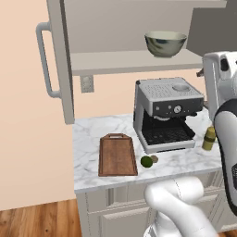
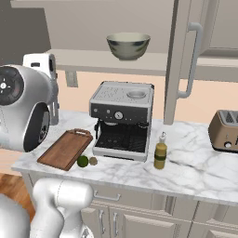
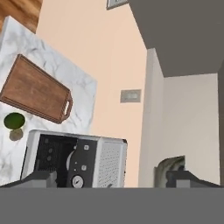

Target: Open the cabinet. Place the bowl and condiment on the counter. Then place the lime and garlic on the cutting board.

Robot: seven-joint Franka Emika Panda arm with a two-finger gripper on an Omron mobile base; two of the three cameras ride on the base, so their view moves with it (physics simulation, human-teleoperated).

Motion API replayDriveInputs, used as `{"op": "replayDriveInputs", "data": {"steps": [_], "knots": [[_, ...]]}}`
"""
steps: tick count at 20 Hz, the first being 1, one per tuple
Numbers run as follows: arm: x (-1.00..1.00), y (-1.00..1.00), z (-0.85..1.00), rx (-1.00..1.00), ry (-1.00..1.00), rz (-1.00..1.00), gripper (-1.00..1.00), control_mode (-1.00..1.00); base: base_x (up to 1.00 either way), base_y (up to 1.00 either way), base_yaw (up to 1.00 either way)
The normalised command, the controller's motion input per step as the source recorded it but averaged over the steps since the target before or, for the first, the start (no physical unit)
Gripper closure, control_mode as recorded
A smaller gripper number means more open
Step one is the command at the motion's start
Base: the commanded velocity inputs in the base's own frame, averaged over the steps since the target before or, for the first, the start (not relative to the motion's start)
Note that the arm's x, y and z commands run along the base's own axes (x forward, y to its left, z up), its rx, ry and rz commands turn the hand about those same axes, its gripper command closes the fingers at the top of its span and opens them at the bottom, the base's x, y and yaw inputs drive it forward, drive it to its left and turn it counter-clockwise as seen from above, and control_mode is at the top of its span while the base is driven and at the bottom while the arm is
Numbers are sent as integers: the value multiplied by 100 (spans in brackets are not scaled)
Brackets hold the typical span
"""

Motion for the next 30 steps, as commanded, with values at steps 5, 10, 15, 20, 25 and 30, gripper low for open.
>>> {"op": "replayDriveInputs", "data": {"steps": [5,10,15,20,25,30], "knots": [[52,12,18,-6,0,0,-100,-100,0,0,0],[42,0,18,-2,0,0,-100,-100,0,0,0],[41,0,19,0,0,1,-100,-100,0,0,0],[43,0,5,0,-2,2,-100,-100,0,0,0],[20,-5,-4,0,-8,0,-100,-100,0,0,0],[15,-19,0,0,-9,0,-100,-100,0,0,0]]}}
